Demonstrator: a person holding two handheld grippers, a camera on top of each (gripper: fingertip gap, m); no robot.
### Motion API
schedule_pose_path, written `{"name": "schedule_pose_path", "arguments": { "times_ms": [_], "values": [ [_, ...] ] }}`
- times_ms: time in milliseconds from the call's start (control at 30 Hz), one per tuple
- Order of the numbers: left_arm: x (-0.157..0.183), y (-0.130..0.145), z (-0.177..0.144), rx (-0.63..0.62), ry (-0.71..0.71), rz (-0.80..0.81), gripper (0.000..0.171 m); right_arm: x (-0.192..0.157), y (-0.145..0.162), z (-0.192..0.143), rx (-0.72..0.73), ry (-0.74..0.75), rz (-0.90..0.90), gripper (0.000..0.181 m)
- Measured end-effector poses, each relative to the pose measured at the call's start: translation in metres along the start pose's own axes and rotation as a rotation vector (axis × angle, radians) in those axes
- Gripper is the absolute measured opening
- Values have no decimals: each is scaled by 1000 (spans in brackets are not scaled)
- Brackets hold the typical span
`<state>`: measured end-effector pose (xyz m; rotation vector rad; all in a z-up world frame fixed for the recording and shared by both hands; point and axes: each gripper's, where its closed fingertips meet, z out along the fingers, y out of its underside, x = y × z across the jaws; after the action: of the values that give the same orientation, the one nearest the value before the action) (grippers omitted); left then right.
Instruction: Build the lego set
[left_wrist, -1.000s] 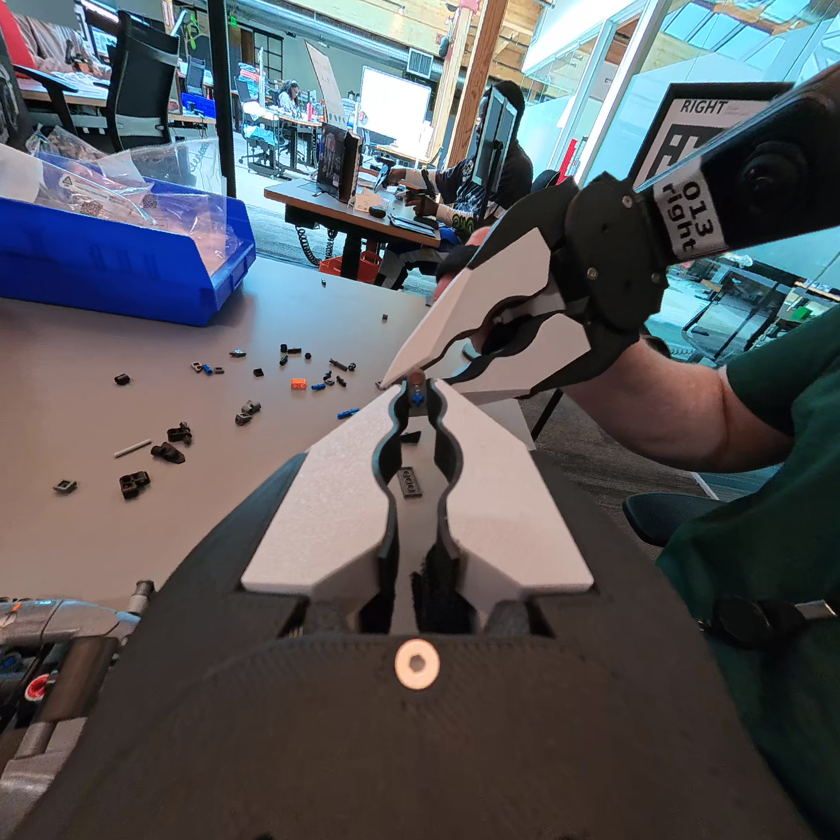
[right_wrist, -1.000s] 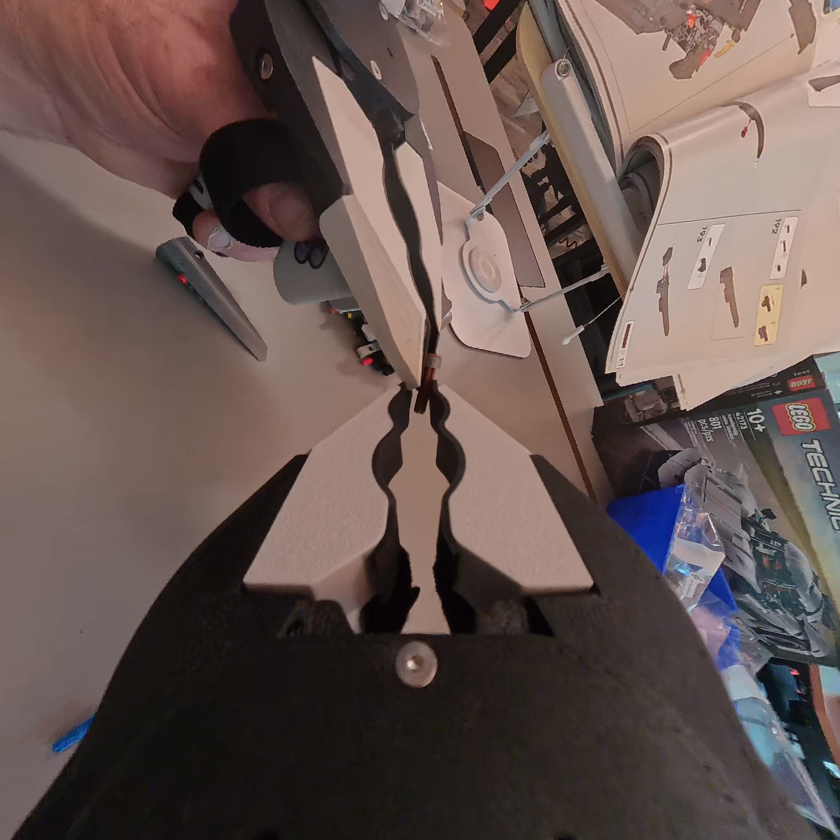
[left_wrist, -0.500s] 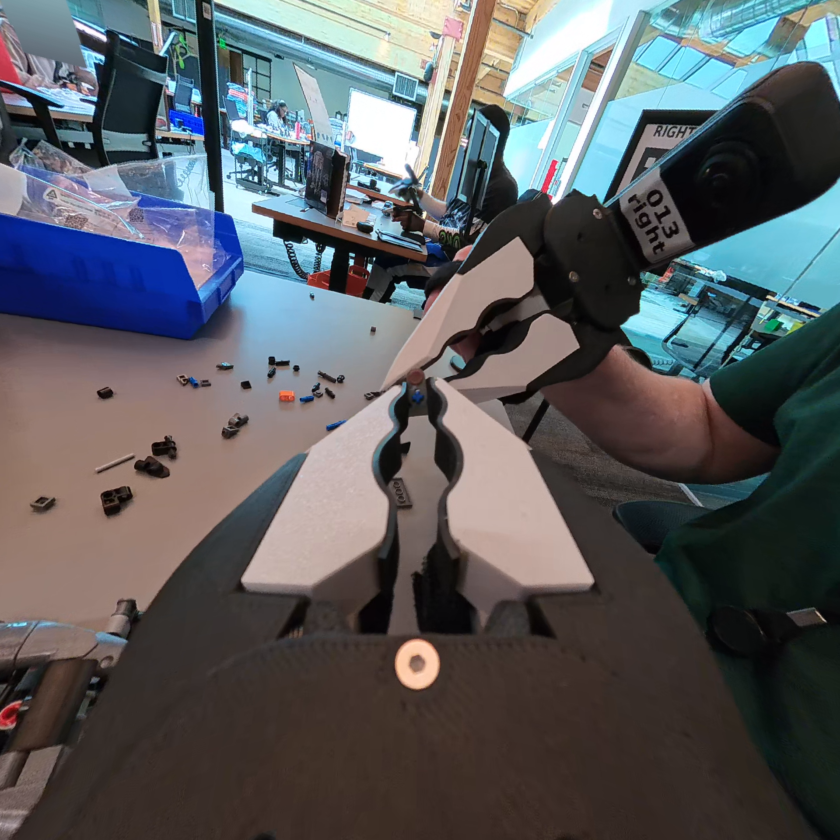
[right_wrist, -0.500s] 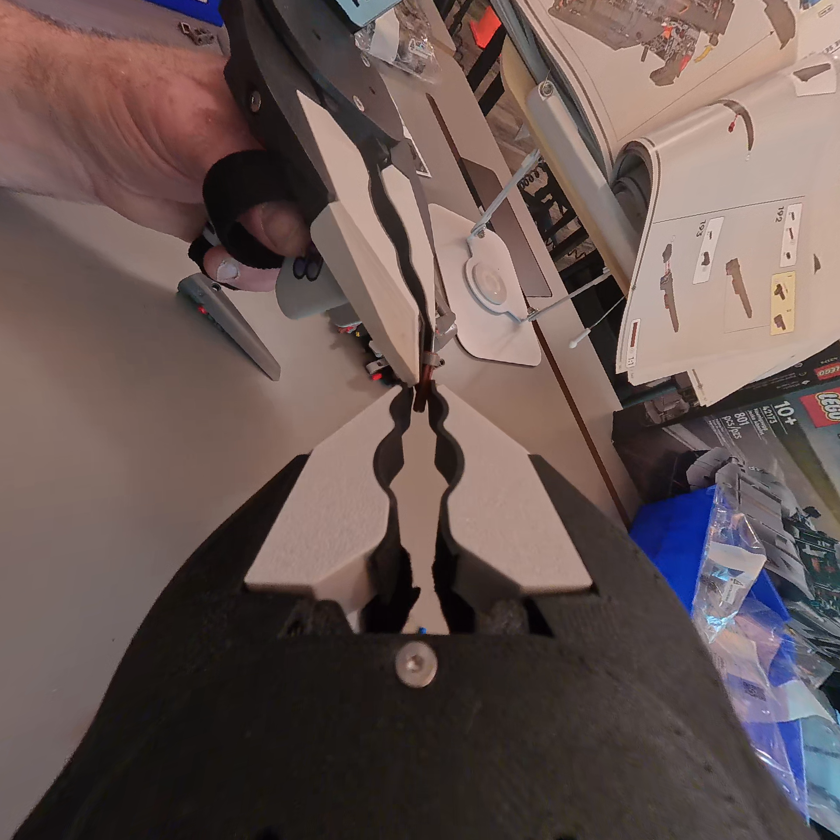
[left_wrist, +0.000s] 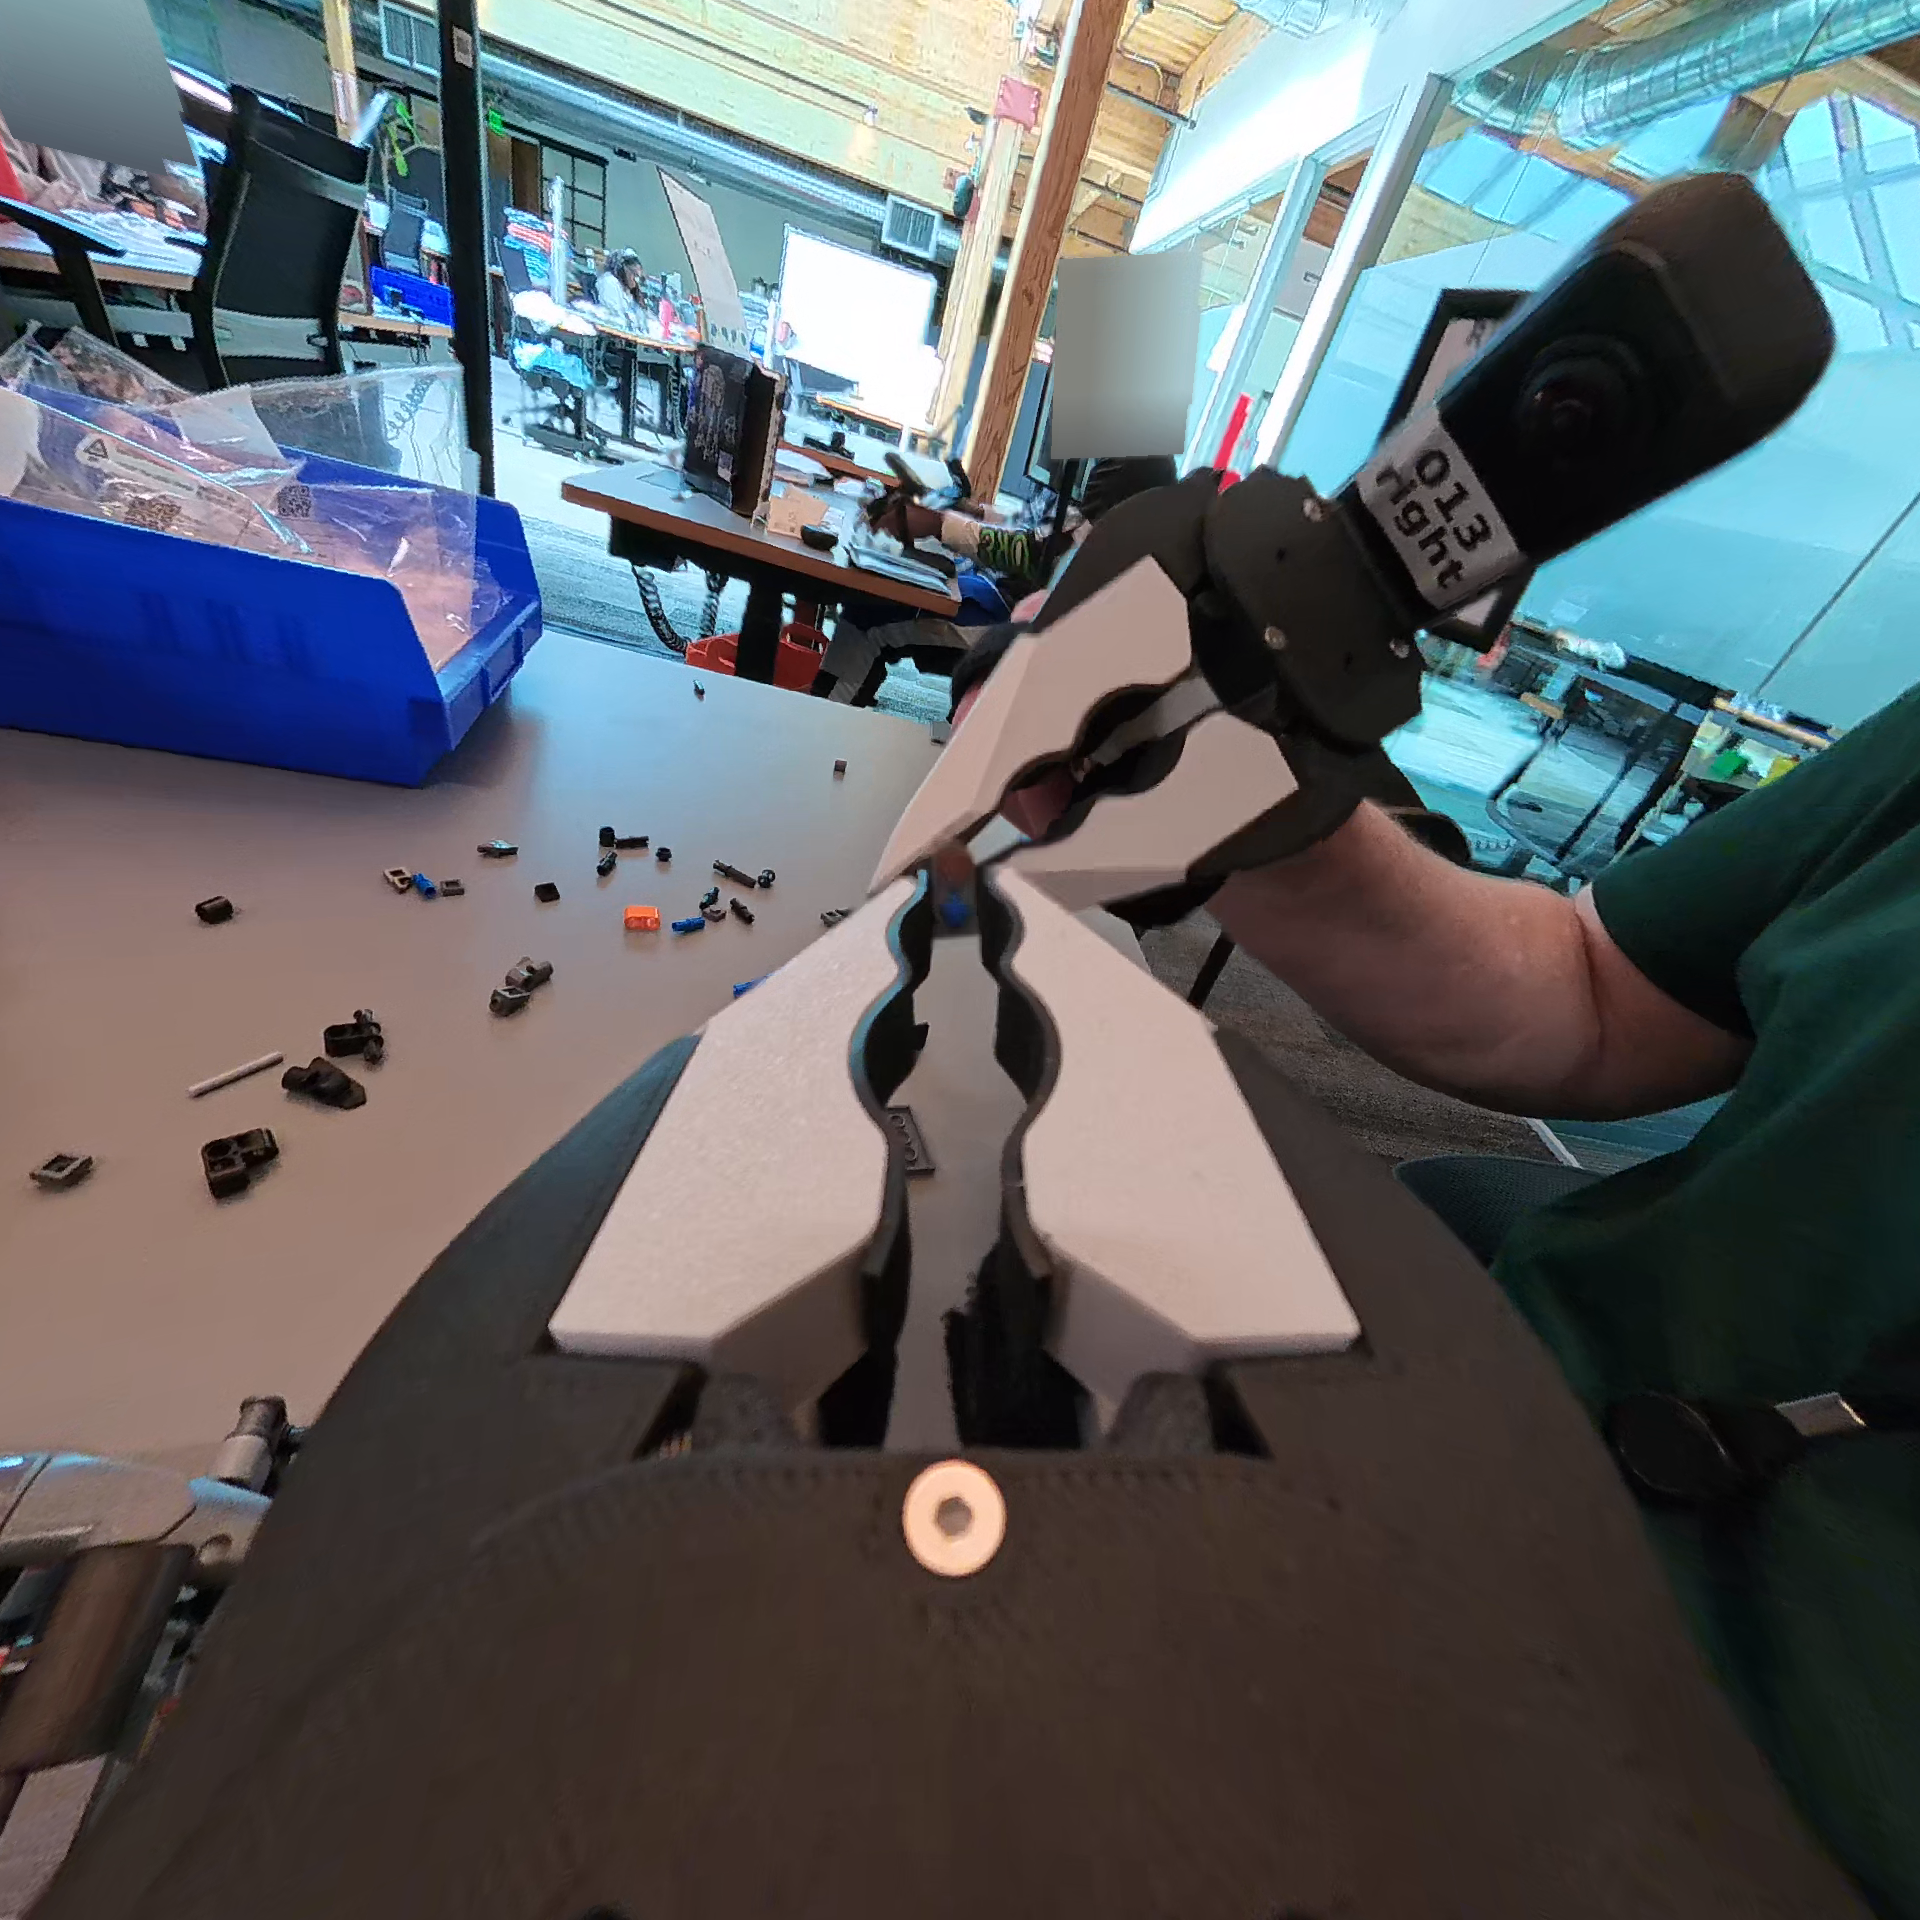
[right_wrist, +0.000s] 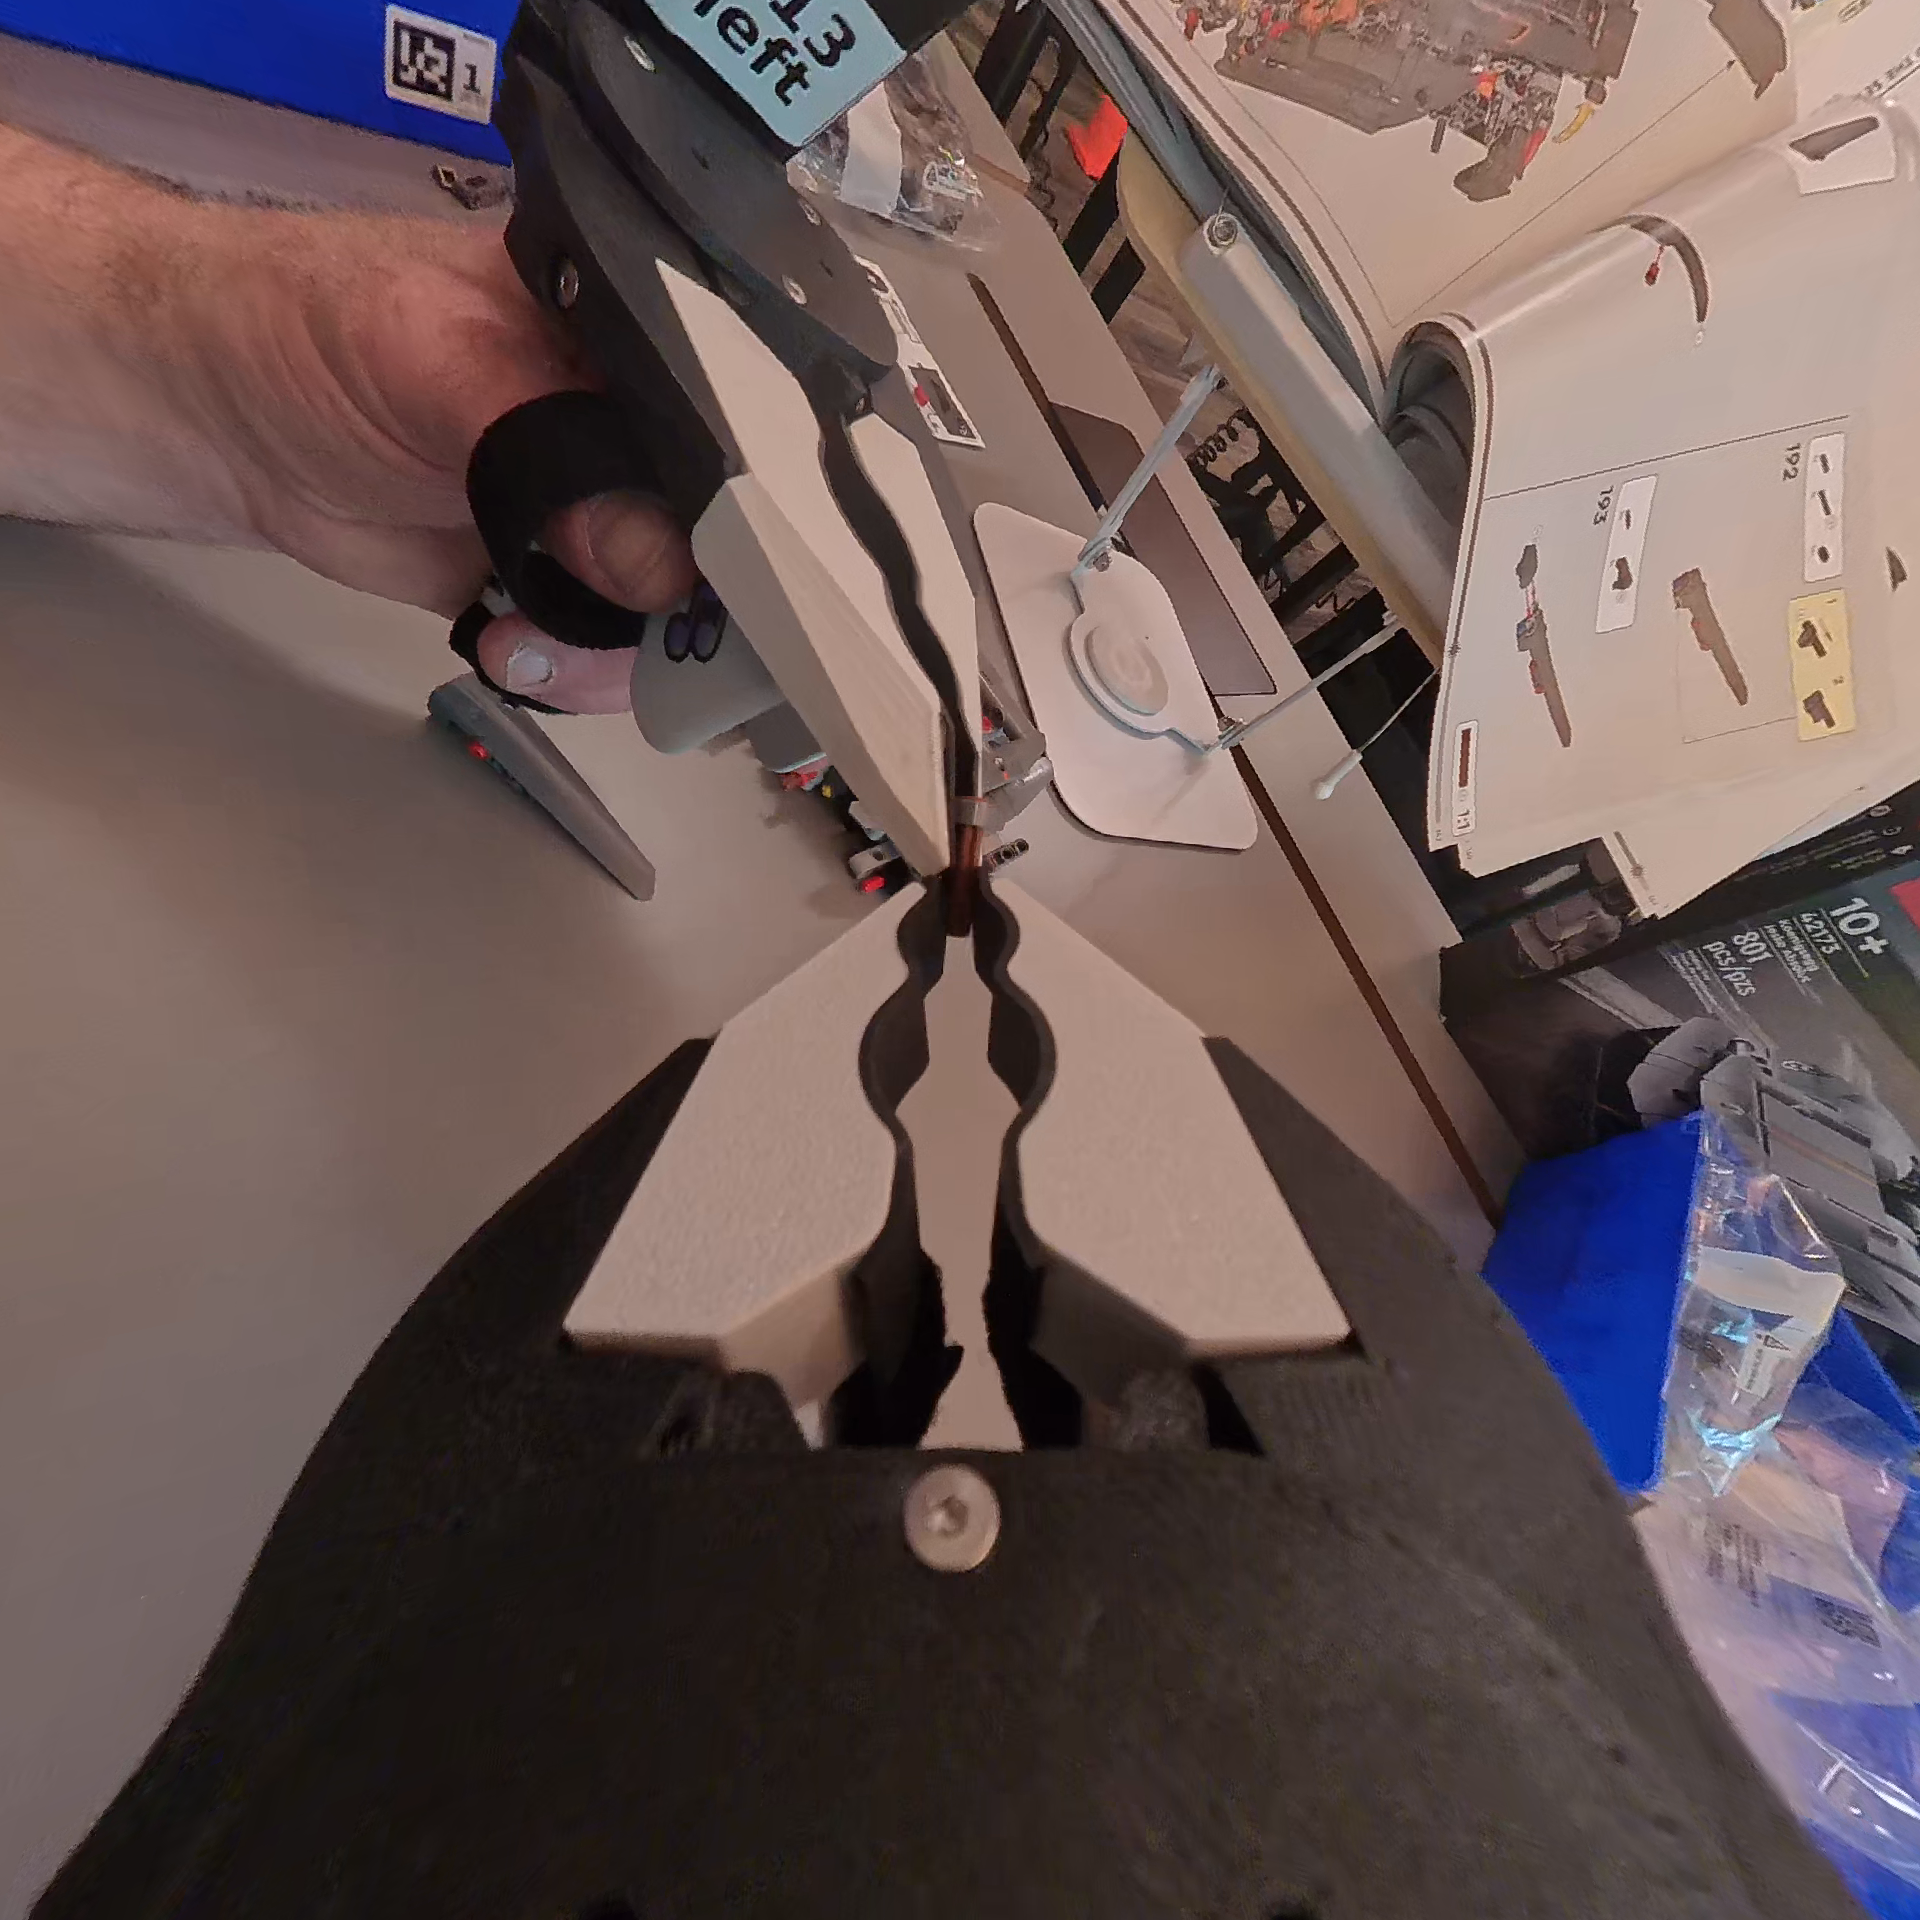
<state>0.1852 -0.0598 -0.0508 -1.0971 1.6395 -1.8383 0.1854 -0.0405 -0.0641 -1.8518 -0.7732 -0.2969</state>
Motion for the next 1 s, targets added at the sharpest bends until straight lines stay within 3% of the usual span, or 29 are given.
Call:
{"name": "schedule_pose_path", "arguments": {
  "times_ms": [1000],
  "values": [
    [-7,-10,-9,44,-40,20,5,12,-8,3,180,-78,292,0]
  ]
}}
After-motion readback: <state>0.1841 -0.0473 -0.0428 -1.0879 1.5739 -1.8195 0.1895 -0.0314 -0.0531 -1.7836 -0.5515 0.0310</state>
